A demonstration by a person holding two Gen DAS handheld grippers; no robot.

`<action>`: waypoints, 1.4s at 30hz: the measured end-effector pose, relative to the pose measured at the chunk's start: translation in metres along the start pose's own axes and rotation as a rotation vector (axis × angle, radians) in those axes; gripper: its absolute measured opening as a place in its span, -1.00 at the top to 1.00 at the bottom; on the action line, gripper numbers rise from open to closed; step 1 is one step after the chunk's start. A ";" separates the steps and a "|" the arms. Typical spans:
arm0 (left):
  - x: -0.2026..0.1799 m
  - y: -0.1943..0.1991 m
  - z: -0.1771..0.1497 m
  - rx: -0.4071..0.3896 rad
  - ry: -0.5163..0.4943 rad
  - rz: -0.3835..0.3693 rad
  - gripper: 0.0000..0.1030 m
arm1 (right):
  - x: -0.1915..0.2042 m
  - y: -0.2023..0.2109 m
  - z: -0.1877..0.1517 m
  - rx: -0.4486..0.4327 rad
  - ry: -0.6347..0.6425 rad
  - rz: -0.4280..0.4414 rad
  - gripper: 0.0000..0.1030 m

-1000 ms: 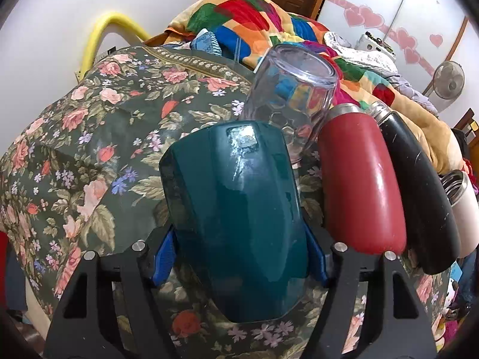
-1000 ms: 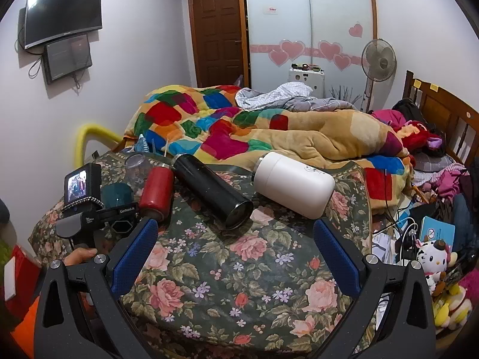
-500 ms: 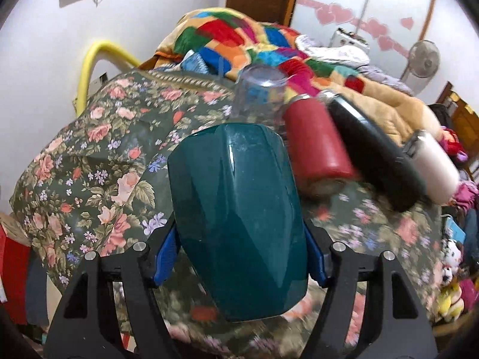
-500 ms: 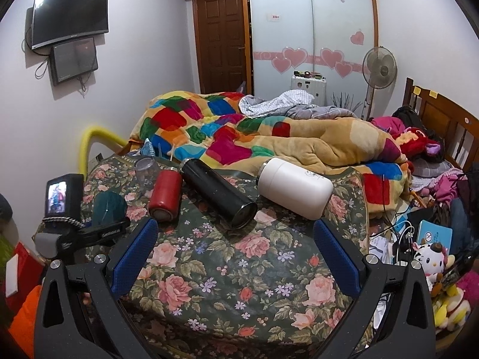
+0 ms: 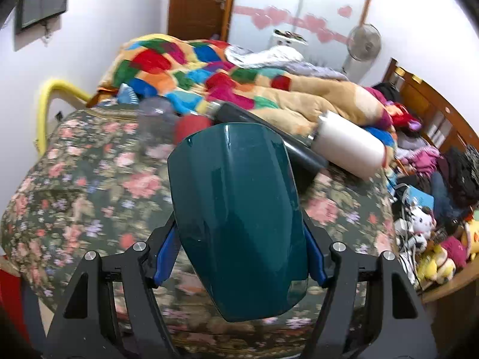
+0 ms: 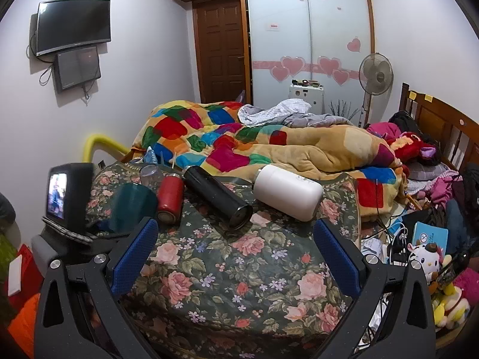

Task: Flip cup upright
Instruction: 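Lift the green mug with the left tool, set it down, open the left tool, then close the right tool around the green mug's body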

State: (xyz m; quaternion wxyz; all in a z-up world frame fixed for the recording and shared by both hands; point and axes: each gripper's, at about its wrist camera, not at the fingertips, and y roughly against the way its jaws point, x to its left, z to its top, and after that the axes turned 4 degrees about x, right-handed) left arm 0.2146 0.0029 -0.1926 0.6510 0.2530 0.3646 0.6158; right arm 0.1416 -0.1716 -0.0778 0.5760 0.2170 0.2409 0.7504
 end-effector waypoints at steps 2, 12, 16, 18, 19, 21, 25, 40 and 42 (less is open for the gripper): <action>-0.014 -0.011 -0.002 0.024 -0.023 -0.020 -0.37 | -0.004 0.001 -0.001 0.000 -0.005 -0.005 -1.00; -0.056 -0.075 -0.028 0.170 -0.094 -0.054 -0.37 | -0.021 -0.007 -0.008 0.034 -0.031 -0.029 -1.00; -0.060 -0.088 -0.034 0.182 -0.103 -0.045 -0.37 | -0.028 -0.011 -0.010 0.054 -0.043 -0.029 -1.00; -0.059 -0.091 -0.035 0.181 -0.097 -0.045 -0.37 | -0.029 -0.013 -0.010 0.060 -0.046 -0.031 -1.00; -0.058 -0.092 -0.035 0.182 -0.098 -0.042 -0.37 | -0.029 -0.013 -0.011 0.063 -0.047 -0.032 -1.00; -0.059 -0.096 -0.037 0.190 -0.103 -0.039 -0.37 | -0.029 -0.014 -0.012 0.069 -0.048 -0.031 -1.00; -0.056 -0.098 -0.036 0.201 -0.089 -0.058 -0.38 | -0.028 -0.016 -0.012 0.077 -0.045 -0.032 -1.00; -0.045 -0.041 -0.033 0.112 -0.147 -0.066 -0.60 | -0.016 -0.011 -0.012 0.079 -0.016 -0.029 -1.00; -0.035 -0.023 -0.029 0.068 -0.129 -0.063 -0.60 | -0.013 -0.012 -0.011 0.078 -0.013 -0.030 -1.00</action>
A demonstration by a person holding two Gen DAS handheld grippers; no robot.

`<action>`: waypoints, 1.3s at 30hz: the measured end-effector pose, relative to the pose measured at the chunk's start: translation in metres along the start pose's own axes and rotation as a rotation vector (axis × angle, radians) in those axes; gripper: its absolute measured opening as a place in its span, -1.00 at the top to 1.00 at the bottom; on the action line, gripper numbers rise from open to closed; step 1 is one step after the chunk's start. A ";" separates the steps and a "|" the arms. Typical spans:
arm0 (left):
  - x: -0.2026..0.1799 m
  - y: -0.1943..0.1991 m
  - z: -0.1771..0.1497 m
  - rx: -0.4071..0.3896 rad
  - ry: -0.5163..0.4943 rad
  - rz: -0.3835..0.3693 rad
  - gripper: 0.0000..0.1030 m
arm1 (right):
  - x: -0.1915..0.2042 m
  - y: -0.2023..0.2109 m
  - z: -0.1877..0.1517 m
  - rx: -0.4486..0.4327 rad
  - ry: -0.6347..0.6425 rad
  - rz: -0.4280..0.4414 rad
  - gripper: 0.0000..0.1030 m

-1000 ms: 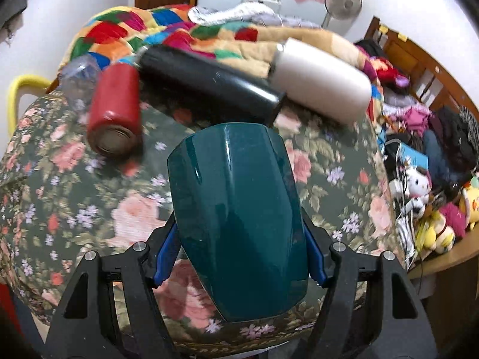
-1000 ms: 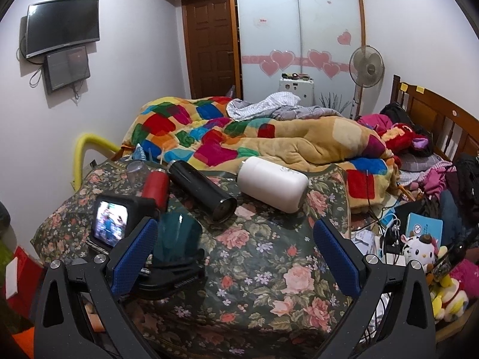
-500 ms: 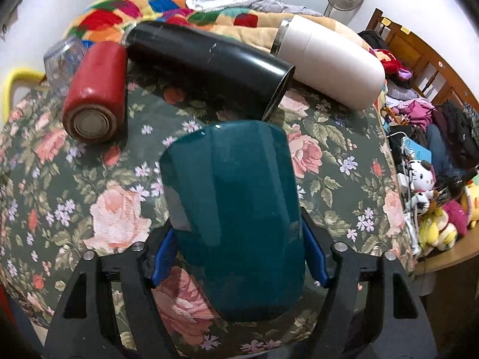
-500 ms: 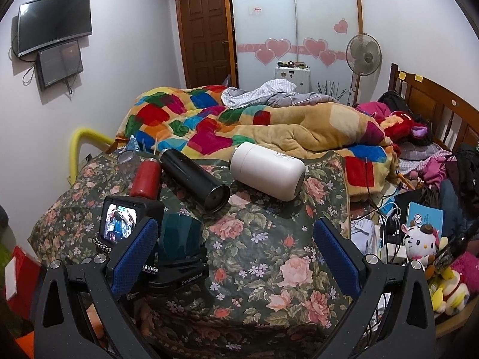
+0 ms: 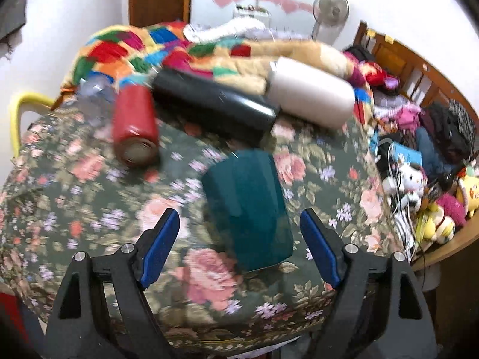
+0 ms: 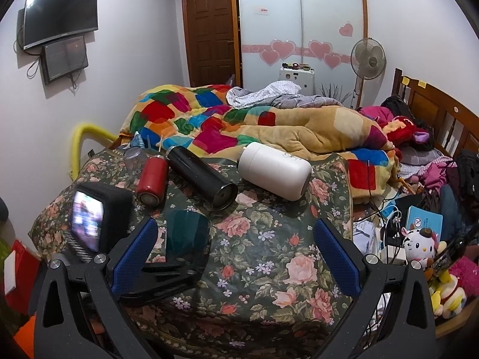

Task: Flip cup upright
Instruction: 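Close the right tool around the green mug's body, then rotate the green mug opening-up with the right tool and lower it onto the bedspread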

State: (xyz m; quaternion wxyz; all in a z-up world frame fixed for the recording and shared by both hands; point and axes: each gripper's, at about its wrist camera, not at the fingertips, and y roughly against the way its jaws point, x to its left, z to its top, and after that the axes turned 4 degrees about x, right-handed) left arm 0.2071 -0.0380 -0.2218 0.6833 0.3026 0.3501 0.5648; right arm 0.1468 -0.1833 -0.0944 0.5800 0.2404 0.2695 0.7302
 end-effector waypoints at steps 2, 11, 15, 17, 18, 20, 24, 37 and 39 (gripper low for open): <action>0.012 0.019 0.001 -0.047 0.018 0.024 -0.60 | 0.003 -0.002 0.000 0.001 0.001 -0.001 -1.00; 0.078 0.072 -0.005 -0.153 0.099 0.190 -0.60 | 0.017 -0.055 0.001 0.116 -0.015 0.073 -1.00; 0.101 0.077 -0.016 -0.155 0.135 0.233 -0.60 | 0.028 -0.094 -0.002 0.204 0.002 0.099 -1.00; 0.108 0.076 -0.022 -0.151 0.151 0.249 -0.60 | 0.034 -0.114 -0.003 0.258 0.012 0.122 -1.00; 0.111 0.074 -0.024 -0.146 0.156 0.256 -0.60 | 0.037 -0.125 -0.003 0.288 0.010 0.136 -0.99; 0.116 0.071 -0.028 -0.136 0.164 0.259 -0.60 | 0.041 -0.141 -0.004 0.336 0.005 0.159 -0.89; 0.118 0.066 -0.034 -0.123 0.166 0.247 -0.60 | 0.048 -0.168 -0.008 0.422 -0.004 0.206 -0.83; 0.103 0.058 -0.034 -0.113 0.136 0.221 -0.60 | 0.052 -0.191 -0.014 0.488 0.051 0.174 -0.41; 0.101 0.058 -0.034 -0.111 0.134 0.222 -0.60 | 0.050 -0.191 -0.014 0.486 0.044 0.179 -0.41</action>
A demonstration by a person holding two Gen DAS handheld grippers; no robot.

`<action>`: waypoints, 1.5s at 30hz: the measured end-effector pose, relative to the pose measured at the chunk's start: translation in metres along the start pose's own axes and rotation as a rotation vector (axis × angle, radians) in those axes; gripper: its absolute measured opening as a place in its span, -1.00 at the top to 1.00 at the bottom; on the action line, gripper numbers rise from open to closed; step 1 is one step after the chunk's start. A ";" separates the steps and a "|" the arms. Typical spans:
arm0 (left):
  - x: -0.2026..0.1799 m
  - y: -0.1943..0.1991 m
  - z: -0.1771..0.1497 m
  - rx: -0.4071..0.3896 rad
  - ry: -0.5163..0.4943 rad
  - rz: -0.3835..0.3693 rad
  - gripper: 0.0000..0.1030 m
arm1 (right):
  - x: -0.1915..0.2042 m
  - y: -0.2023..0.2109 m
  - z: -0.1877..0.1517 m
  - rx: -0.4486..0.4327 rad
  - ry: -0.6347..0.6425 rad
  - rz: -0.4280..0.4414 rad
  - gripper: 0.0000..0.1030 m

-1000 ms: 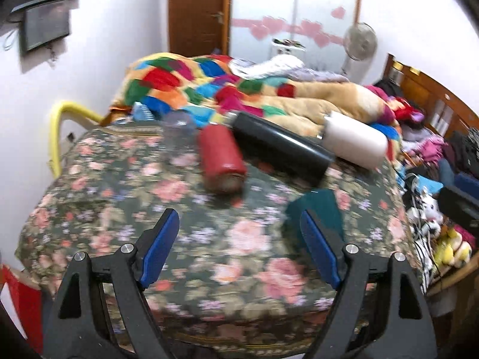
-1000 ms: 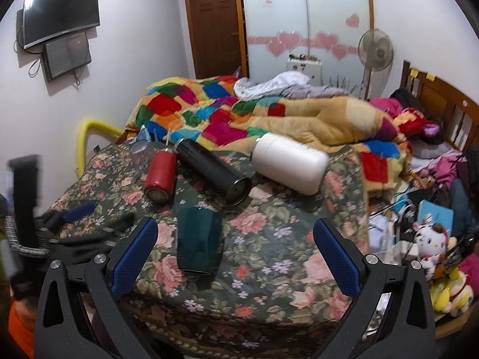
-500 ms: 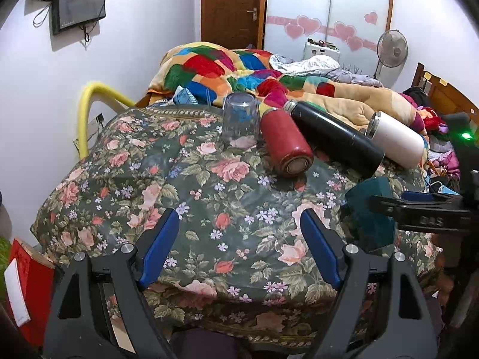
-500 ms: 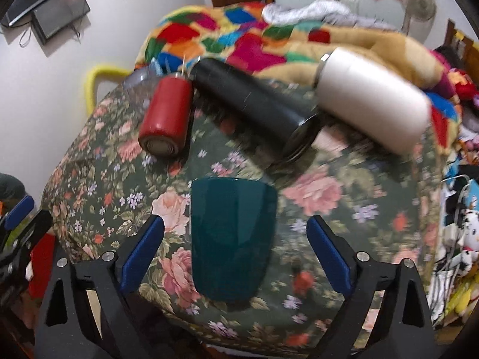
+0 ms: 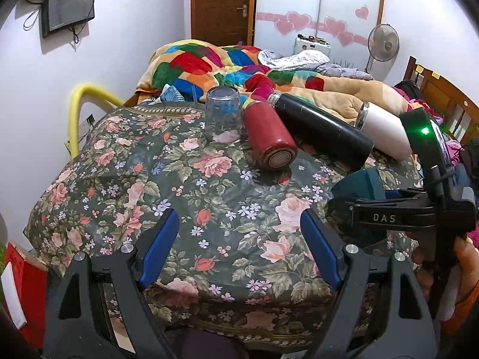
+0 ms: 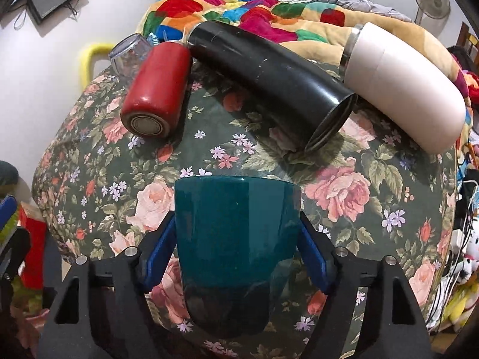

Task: Flip cup upright
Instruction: 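Rotate the green mug opening-up with the right tool and lower it onto the bedspread, then open the right tool and pull both tools back from the mug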

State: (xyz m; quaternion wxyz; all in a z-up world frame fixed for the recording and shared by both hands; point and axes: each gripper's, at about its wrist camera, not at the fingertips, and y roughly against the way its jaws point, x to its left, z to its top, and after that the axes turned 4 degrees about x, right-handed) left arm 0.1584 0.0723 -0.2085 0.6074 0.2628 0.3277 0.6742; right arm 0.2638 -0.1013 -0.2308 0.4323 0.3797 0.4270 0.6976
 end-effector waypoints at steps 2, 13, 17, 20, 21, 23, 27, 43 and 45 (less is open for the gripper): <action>-0.001 0.001 0.000 -0.002 -0.002 0.002 -0.60 | 0.000 0.005 -0.002 -0.009 0.006 0.004 -0.41; -0.006 0.012 0.004 -0.031 -0.009 0.009 -0.60 | 0.015 0.037 -0.002 -0.104 0.049 0.018 -0.41; -0.007 0.013 0.005 -0.036 -0.016 0.013 -0.60 | 0.022 0.039 0.000 -0.128 0.077 -0.013 -0.40; -0.008 0.013 0.006 -0.036 -0.020 0.016 -0.60 | 0.022 0.035 0.000 -0.118 0.083 -0.013 -0.40; -0.008 0.013 0.005 -0.037 -0.021 0.017 -0.60 | 0.023 0.032 0.000 -0.114 0.084 -0.012 -0.40; -0.007 0.012 0.005 -0.036 -0.022 0.020 -0.60 | 0.023 0.031 -0.001 -0.111 0.086 -0.014 -0.40; -0.005 0.009 0.005 -0.028 -0.015 0.020 -0.60 | 0.023 0.026 -0.005 -0.105 0.091 -0.031 -0.40; -0.006 0.011 0.003 -0.021 -0.015 0.027 -0.60 | 0.022 0.010 -0.010 -0.001 0.040 0.045 -0.44; -0.005 0.013 0.003 -0.024 -0.013 0.029 -0.60 | 0.021 0.013 -0.012 0.002 0.036 0.054 -0.45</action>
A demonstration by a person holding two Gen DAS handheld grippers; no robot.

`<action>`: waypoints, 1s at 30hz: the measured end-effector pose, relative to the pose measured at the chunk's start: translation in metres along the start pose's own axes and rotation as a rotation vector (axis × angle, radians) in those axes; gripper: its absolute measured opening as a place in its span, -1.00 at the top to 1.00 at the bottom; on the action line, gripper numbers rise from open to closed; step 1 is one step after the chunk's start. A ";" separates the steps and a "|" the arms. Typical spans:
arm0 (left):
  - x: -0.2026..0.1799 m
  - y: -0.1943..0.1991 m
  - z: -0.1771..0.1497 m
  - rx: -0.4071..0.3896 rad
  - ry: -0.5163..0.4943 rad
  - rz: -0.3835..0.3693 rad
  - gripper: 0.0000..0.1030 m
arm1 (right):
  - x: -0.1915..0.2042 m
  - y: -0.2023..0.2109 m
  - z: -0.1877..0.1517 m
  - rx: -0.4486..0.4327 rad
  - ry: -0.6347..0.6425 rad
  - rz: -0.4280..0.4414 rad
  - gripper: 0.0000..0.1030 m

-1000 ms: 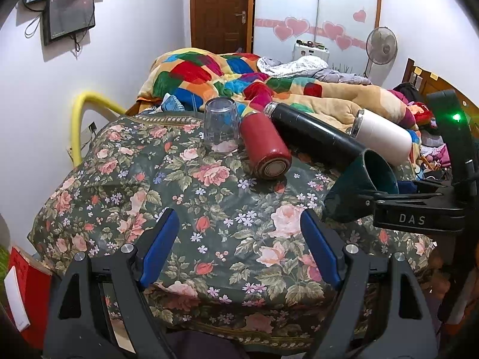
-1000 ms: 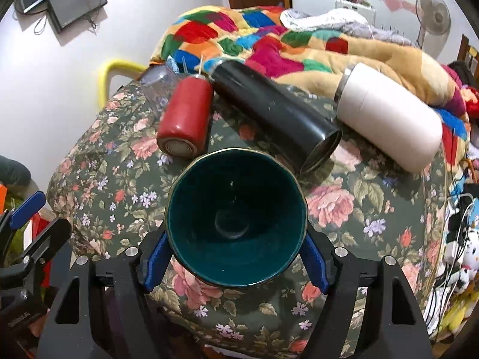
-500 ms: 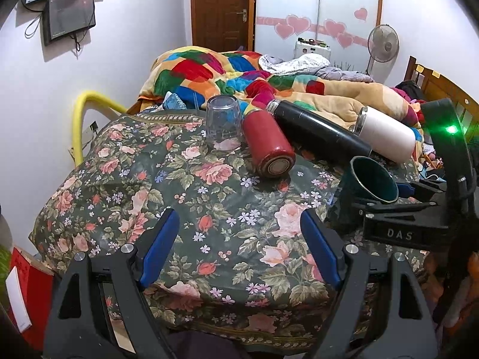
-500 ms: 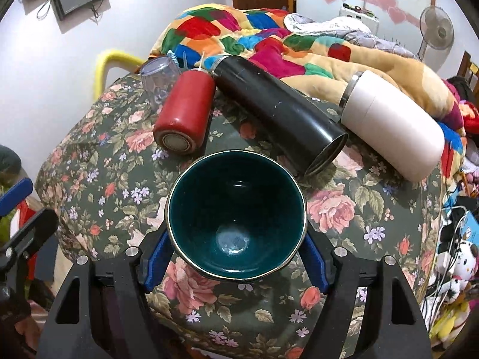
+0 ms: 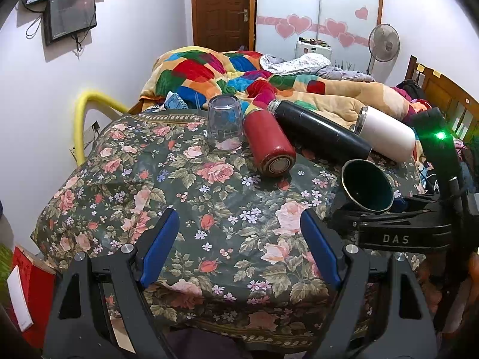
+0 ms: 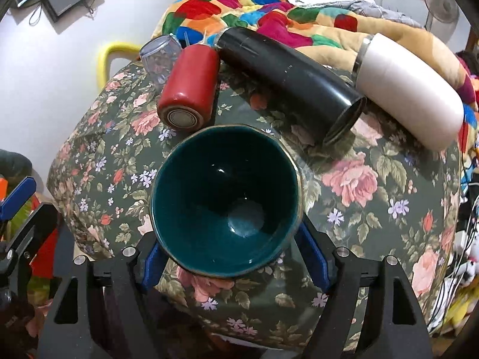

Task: Flip cup upright
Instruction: 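Open the right tool and pull both tools back from the mug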

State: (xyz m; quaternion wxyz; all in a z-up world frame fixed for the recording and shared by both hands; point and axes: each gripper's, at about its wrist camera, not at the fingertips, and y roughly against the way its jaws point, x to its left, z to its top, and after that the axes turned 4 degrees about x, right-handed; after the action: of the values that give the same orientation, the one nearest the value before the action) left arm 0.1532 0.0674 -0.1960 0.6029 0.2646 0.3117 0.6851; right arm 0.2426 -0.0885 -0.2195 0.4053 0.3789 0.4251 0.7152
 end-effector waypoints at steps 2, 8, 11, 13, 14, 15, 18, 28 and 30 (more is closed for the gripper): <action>0.000 0.004 0.001 -0.006 0.005 0.001 -0.60 | 0.001 0.006 -0.003 -0.008 0.007 -0.005 -0.45; -0.003 0.025 0.005 -0.048 0.010 -0.018 -0.60 | 0.006 0.048 -0.016 -0.096 0.032 -0.026 -0.45; -0.009 0.047 0.010 -0.095 -0.002 -0.032 -0.60 | 0.012 0.087 -0.026 -0.199 0.051 -0.068 -0.45; -0.013 0.064 0.014 -0.135 -0.007 -0.045 -0.60 | 0.014 0.119 -0.034 -0.285 0.059 -0.097 -0.45; -0.016 0.074 0.016 -0.157 -0.008 -0.054 -0.60 | 0.015 0.130 -0.036 -0.318 0.062 -0.108 -0.45; -0.018 0.084 0.018 -0.179 -0.010 -0.064 -0.60 | 0.018 0.148 -0.042 -0.367 0.064 -0.120 -0.45; -0.023 0.117 0.023 -0.251 -0.015 -0.087 -0.60 | 0.023 0.193 -0.057 -0.502 0.072 -0.149 -0.45; -0.037 0.225 0.022 -0.505 -0.031 -0.183 -0.74 | 0.048 0.294 -0.115 -0.843 0.086 -0.162 -0.45; -0.038 0.245 0.016 -0.559 -0.030 -0.199 -0.79 | 0.051 0.301 -0.124 -0.876 0.087 -0.161 -0.46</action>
State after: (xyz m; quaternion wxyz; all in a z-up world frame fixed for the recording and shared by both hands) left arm 0.0081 0.0121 -0.0014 0.7211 0.0667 0.1262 0.6780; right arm 0.0351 -0.1729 0.0223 0.5636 0.1069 0.1269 0.8092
